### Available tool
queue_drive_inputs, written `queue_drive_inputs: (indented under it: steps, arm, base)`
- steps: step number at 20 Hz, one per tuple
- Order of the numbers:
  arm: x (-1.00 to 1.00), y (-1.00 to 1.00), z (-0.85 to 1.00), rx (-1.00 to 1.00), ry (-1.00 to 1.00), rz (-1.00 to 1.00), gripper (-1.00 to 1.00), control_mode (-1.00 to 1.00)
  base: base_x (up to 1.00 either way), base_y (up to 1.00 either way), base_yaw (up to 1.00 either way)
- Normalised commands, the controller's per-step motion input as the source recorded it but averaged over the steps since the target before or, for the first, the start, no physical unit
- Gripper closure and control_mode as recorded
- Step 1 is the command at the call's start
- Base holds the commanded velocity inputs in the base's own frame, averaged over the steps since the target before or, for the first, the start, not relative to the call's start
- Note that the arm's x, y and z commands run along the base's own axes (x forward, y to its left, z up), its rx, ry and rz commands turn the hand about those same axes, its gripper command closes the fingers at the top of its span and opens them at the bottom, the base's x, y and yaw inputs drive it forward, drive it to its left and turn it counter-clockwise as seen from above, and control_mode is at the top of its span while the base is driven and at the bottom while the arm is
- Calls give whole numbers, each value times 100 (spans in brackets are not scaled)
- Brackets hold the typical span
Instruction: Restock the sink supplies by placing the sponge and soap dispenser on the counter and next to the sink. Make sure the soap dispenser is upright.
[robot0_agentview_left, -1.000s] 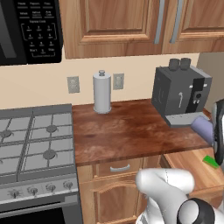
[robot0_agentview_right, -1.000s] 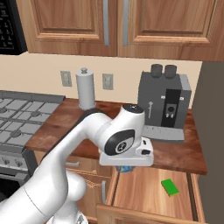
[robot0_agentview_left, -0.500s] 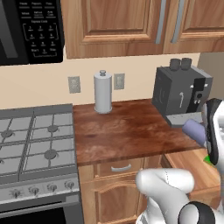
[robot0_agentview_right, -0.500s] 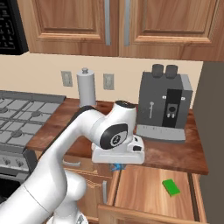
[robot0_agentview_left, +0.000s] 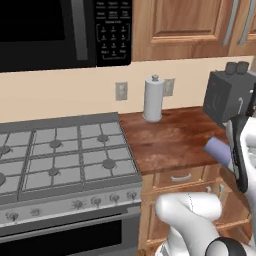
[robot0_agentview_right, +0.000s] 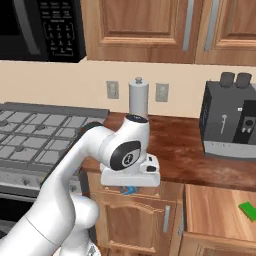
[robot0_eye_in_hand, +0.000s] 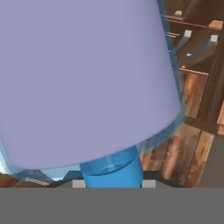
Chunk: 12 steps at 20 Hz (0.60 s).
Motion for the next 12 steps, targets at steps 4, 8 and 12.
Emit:
queue_drive_inputs:
  steps: [4, 8, 12]
  arm:
    - [0, 0, 0, 0, 0, 0, 100, 100]
    - [0, 0, 0, 0, 0, 0, 100, 100]
    - [0, 0, 0, 0, 0, 0, 100, 100]
  base:
    - [-36, 62, -31]
    - [-47, 38, -52]
    - [-23, 45, -78]
